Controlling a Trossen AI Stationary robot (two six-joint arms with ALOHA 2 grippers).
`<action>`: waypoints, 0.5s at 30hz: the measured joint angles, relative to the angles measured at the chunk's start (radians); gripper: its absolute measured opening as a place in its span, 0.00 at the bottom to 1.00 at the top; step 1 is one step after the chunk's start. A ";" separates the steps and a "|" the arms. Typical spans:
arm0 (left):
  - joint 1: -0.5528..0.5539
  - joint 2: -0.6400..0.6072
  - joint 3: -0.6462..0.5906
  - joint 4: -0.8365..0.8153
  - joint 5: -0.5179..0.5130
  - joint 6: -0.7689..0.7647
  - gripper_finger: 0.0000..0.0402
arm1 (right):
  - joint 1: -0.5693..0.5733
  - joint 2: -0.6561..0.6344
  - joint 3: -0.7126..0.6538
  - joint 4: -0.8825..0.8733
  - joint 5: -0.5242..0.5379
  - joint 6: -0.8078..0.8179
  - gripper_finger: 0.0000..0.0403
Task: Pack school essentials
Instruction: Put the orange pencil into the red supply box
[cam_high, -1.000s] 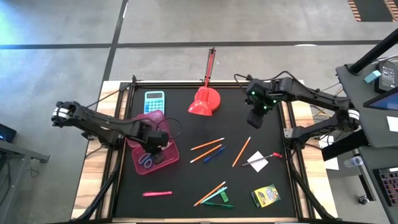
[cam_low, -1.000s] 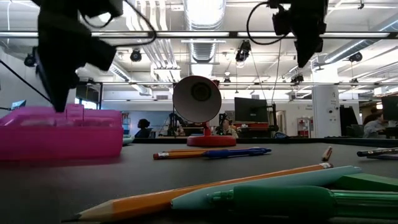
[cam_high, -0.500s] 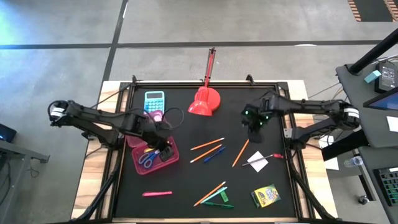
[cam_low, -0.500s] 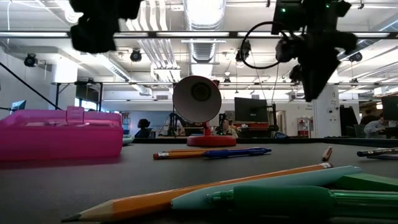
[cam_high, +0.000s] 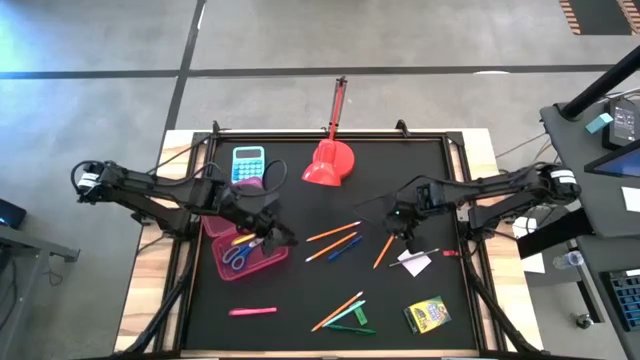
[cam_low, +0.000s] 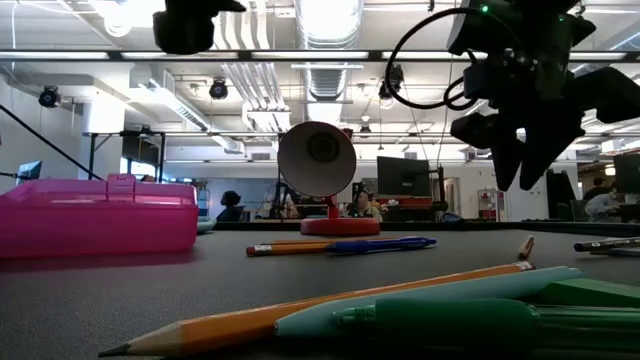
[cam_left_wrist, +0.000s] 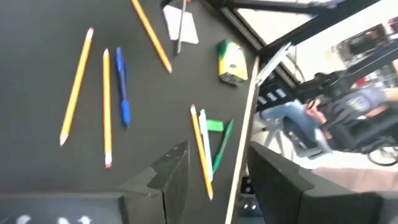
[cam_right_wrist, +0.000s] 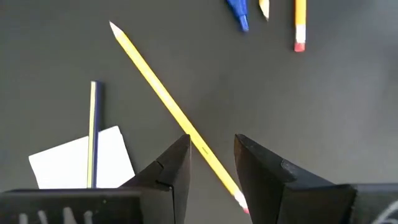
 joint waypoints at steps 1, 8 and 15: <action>0.000 0.000 0.000 0.016 0.000 0.000 0.35 | 0.007 0.006 -0.005 0.009 0.000 0.001 0.28; 0.000 0.000 -0.001 0.135 -0.002 0.005 0.35 | 0.059 0.102 -0.036 0.043 0.000 -0.040 0.27; 0.000 -0.002 -0.002 0.182 -0.002 0.003 0.35 | 0.065 0.212 -0.037 0.123 0.078 -0.099 0.27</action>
